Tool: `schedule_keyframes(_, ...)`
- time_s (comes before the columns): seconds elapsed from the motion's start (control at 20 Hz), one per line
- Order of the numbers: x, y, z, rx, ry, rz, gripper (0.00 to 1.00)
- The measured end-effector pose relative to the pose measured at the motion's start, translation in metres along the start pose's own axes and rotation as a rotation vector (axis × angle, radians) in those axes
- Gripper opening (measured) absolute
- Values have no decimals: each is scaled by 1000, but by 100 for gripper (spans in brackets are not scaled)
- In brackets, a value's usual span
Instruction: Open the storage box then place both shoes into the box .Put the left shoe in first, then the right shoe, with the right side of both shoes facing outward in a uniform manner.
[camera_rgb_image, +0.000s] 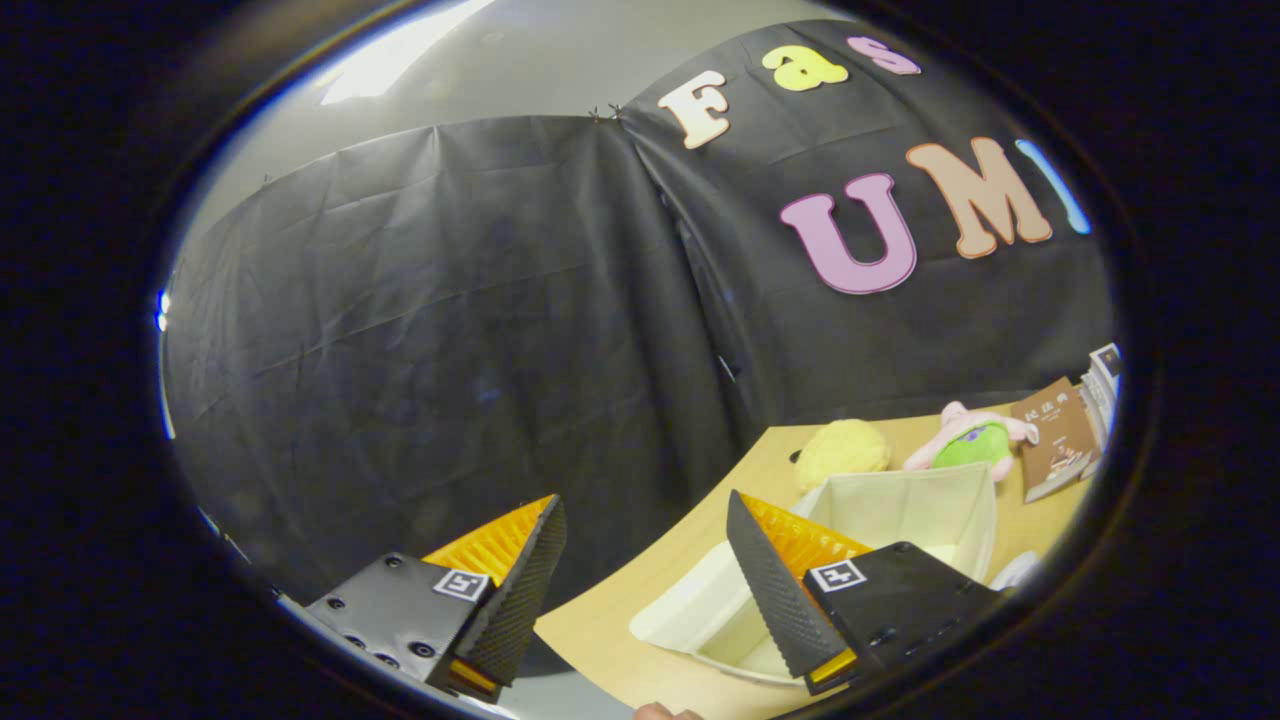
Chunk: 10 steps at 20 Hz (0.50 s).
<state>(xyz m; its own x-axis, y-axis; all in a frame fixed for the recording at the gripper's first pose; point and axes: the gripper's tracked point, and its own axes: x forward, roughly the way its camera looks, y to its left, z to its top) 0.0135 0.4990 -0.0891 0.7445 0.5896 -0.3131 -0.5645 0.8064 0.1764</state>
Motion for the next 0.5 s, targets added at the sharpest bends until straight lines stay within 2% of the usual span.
schedule_keyframes(0.2, -36, -49, 10, -77, -23, -78, 100)
schedule_keyframes(0.5, -89, -114, 11, -87, -39, -153, 100)
